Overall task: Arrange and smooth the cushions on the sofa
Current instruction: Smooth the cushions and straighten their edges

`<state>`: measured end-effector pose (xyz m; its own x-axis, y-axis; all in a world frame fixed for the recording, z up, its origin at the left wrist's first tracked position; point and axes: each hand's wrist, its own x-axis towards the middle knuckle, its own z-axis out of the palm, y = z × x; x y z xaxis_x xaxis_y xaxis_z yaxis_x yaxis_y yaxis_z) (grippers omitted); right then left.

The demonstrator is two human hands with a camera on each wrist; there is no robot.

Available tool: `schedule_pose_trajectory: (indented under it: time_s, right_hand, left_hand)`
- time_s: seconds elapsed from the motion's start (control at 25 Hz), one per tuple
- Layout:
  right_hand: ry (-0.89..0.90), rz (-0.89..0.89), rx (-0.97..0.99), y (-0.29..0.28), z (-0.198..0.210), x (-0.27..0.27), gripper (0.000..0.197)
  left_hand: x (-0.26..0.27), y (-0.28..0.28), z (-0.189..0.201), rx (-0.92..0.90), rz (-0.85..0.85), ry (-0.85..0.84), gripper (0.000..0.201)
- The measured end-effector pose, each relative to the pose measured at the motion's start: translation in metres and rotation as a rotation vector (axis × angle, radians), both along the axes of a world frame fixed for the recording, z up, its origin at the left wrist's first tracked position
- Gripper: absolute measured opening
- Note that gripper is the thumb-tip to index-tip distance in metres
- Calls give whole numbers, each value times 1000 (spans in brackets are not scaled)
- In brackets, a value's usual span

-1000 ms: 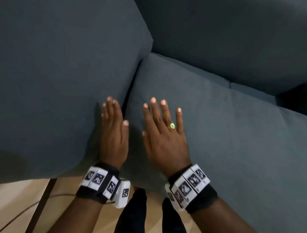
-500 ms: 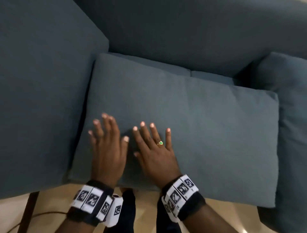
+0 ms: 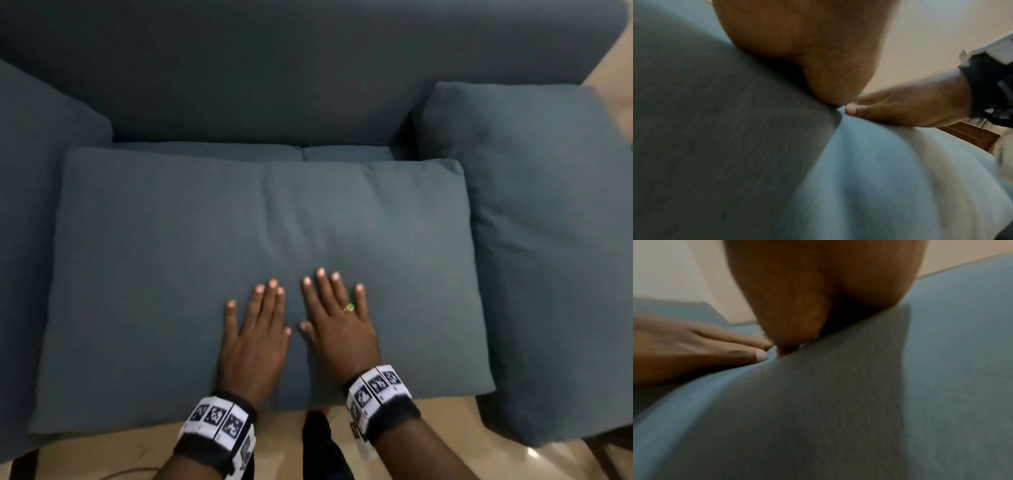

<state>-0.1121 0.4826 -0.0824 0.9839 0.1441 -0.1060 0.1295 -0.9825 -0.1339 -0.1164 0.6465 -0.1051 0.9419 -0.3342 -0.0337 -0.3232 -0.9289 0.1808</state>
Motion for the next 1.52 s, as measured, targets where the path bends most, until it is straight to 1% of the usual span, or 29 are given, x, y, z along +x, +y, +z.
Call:
schedule_pose_trajectory:
  time_s: [0.04,0.12,0.16,0.2,0.24,0.32,0.36,0.4,0.44,0.48,0.52,0.56,0.6,0.64,0.76,0.8,0.88,0.92,1.04,1.08,1.16,1.2,1.24,1.32,1.36,1.4,1.44,1.48,1.52]
  right_hand:
    - [51,4,36,-13,-2,-3,76]
    - [-55,-27,122,-33,5,3,72]
    - [-98,-47,151,-45,10,5,72]
    - [-91,-68,159,-54,11,7,72]
    - [-43,-94,144,-70,7,6,72]
    - [70,-80,97,-104,-2,2,68]
    - [54,-90,105,-122,-8,-1,66]
    - [-3,-129,115,-140,-10,-2,64]
    - [-57,-188,134,-156,-10,-6,64]
    - [-69,-255,157,-172,-10,-8,64]
    - [-45,-299,153,-185,-12,-11,64]
    - [10,-310,148,-197,-17,-15,65]
    - [50,-294,162,-209,-22,-21,66]
    - [47,-286,203,-218,-25,-26,67]
    - [-125,-405,362,-247,-25,-31,67]
    - [-103,-414,382,-252,-31,-34,66]
    - [32,-372,324,-257,-43,-40,66]
    - [42,-387,317,-260,-47,-48,66]
    - [-251,-538,328,-279,-46,-68,62]
    - [-248,-537,333,-280,-51,-79,63]
    - [-36,-491,325,-268,-65,-102,64]
    - [16,-499,347,-261,-68,-112,64]
    - [-42,-532,369,-257,-68,-121,65]
    - [-272,-586,317,-253,-59,-126,65]
    - [-294,-561,292,-248,-57,-126,65]
    - [-230,-505,266,-237,-58,-127,66]
    - [-139,-455,234,-224,-61,-128,66]
    - [-91,-430,224,-212,-63,-130,66]
    - [-102,-431,258,-206,-61,-133,65]
  left_hand:
    - [4,-18,1,14,15,15,65]
    - [15,-52,11,37,43,-60,65]
    - [16,-68,15,27,31,-94,64]
    - [16,-79,14,23,5,-83,64]
    - [18,-93,14,45,-26,-35,64]
    - [26,-117,12,83,-46,83,65]
    - [32,-133,16,80,-52,84,65]
    - [37,-150,21,60,-55,50,65]
    - [37,-164,21,37,-90,8,64]
    - [37,-180,19,26,-147,-29,64]
    - [36,-191,15,41,-206,-37,65]
    - [34,-202,13,71,-252,5,68]
    - [32,-213,12,92,-274,53,70]
    - [28,-223,13,91,-265,68,68]
    - [21,-255,24,29,-280,-20,63]
    - [17,-264,19,37,-328,-33,63]
    - [11,-275,9,95,-386,31,65]
    - [5,-278,5,114,-393,59,65]
    - [-17,-287,5,40,-422,3,64]
    - [-28,-289,1,41,-456,-8,64]
    - [-45,-286,-8,102,-480,31,71]
    - [-52,-284,-8,104,-485,53,72]
    - [-59,-282,-6,80,-500,20,69]
    - [-65,-276,3,12,-502,-76,62]
    - [-64,-271,3,14,-493,-109,61]
    - [-60,-262,-2,55,-480,-119,65]
    - [-56,-253,-8,97,-475,-99,72]
    - [-52,-245,-11,112,-496,-62,77]
    - [-54,-238,-13,94,-526,-41,76]
